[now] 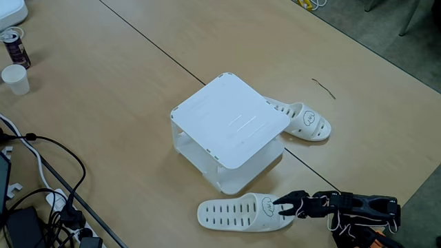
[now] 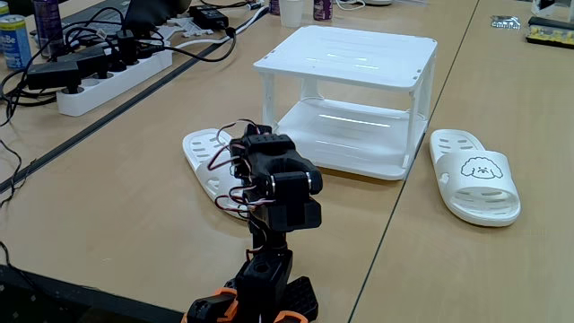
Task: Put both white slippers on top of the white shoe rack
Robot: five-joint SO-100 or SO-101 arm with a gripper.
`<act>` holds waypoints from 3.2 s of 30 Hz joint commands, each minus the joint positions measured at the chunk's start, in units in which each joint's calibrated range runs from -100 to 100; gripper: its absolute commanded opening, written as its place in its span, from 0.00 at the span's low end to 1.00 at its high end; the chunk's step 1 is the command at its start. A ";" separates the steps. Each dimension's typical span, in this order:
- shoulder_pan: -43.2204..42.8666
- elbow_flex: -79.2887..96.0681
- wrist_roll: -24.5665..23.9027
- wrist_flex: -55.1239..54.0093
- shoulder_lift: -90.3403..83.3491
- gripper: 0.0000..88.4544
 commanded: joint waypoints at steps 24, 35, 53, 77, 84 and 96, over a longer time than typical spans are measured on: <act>4.23 2.22 0.42 -8.44 4.11 0.26; 3.90 -0.66 0.42 -29.58 23.38 0.26; -3.66 -4.99 0.42 -32.69 27.67 0.11; -22.66 -40.36 0.42 -27.34 19.09 0.01; -10.82 -63.90 0.42 -16.21 26.91 0.01; 7.93 -85.91 0.42 -16.21 46.77 0.01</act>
